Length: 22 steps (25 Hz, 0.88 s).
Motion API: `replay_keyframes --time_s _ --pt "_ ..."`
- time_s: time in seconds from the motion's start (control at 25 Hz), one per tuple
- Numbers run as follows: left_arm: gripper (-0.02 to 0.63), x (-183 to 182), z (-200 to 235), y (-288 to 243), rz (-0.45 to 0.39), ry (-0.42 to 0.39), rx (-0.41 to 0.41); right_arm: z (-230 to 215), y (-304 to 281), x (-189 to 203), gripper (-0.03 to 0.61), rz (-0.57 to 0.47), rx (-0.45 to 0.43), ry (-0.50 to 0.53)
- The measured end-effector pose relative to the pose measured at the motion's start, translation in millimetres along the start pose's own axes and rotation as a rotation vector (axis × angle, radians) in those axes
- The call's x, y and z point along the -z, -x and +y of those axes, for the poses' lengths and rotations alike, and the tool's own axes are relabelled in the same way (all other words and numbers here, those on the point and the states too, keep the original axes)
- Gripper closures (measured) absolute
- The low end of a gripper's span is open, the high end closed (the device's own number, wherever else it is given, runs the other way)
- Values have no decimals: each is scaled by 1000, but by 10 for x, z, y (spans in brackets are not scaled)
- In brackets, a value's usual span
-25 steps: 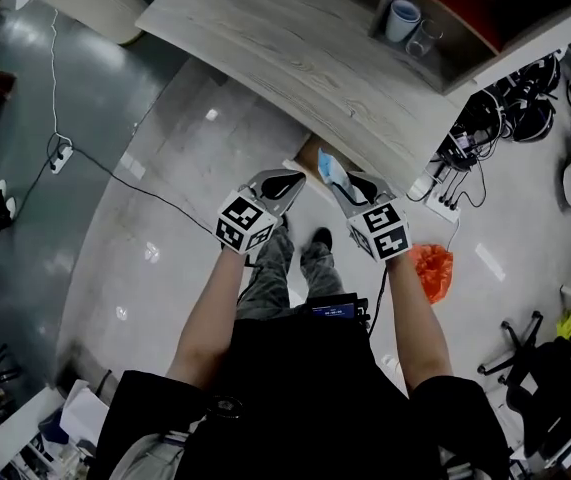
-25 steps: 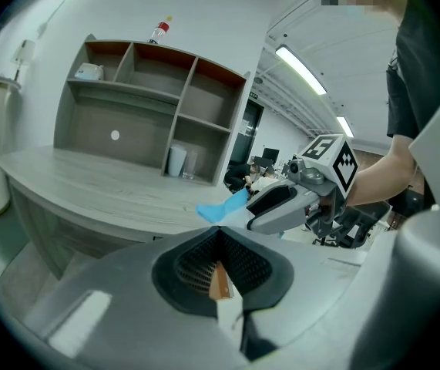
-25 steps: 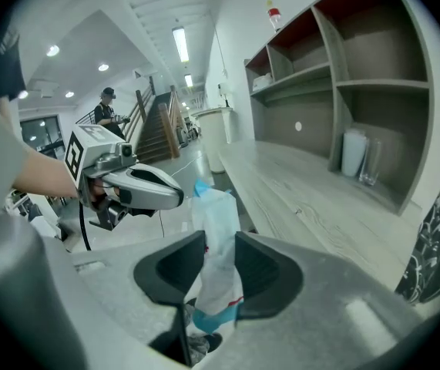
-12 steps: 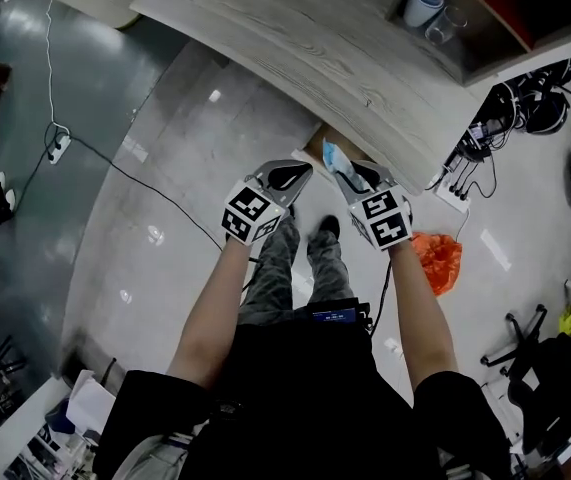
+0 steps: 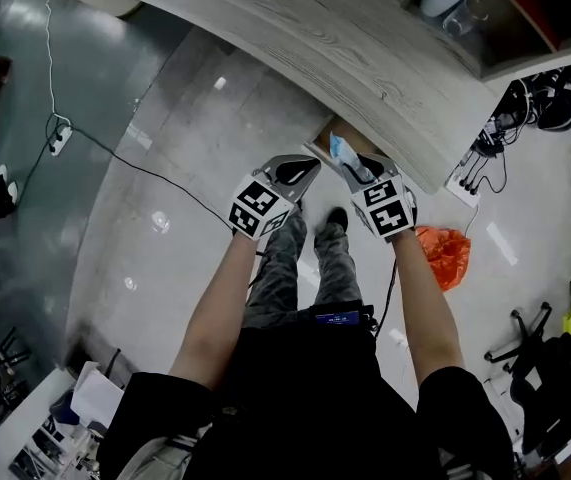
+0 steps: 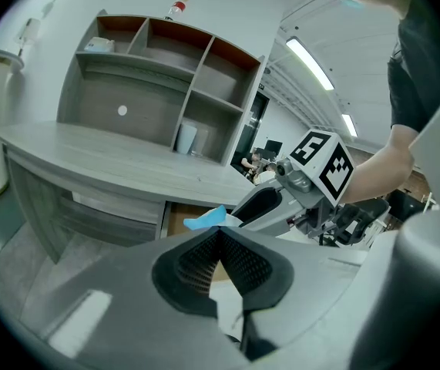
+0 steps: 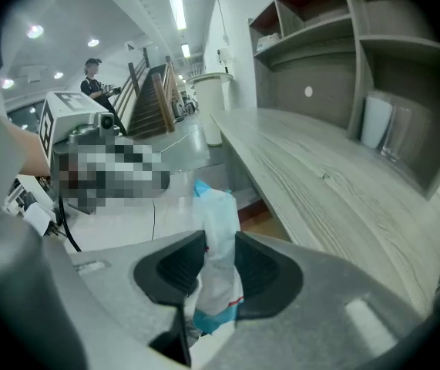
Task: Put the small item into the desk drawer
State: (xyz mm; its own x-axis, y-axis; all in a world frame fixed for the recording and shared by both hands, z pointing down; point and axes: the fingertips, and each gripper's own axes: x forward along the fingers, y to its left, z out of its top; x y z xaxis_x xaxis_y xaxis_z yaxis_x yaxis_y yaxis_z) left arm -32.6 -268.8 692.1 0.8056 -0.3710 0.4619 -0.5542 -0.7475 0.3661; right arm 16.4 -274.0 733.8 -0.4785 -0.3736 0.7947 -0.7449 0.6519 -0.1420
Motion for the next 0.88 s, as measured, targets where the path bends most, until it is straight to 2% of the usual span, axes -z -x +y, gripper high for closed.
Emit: replay_keyframes --time_s 0.88 --pt "612 344 131 -76 40 23 -3 -155 -604 414 456 136 33 -15"
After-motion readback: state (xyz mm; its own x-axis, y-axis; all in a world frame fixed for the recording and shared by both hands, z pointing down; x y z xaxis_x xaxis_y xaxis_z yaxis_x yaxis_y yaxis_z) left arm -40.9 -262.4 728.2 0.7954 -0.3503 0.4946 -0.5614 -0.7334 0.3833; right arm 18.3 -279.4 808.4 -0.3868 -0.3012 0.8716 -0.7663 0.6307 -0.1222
